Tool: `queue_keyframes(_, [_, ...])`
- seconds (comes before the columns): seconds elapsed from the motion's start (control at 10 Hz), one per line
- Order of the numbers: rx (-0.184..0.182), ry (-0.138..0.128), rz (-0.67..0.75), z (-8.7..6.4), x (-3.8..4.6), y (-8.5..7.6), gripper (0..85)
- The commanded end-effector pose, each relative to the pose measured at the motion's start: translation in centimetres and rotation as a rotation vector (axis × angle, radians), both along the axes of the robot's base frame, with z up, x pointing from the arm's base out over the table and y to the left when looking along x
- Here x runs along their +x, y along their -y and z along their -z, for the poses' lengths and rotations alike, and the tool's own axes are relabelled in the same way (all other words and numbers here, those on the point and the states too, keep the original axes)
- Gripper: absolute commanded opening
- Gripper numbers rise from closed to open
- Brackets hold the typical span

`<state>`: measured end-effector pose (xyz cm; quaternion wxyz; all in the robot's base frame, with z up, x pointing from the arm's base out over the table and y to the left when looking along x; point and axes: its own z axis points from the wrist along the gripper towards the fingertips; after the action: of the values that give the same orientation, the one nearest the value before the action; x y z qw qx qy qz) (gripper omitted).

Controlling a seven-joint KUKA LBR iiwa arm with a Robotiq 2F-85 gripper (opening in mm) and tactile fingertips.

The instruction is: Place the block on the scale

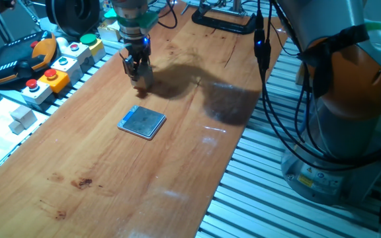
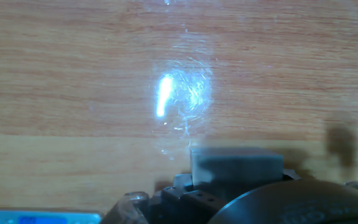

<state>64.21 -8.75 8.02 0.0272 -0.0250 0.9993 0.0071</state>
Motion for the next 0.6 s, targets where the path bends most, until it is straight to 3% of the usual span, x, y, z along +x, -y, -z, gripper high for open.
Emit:
queue_keyframes(0.0, [0.000,-0.005,0.004,-0.6,-0.27,-0.2,0.7])
queue_keyframes(0.5, [-0.015,0.000,0.007,-2.8,-2.65,-3.1,0.7])
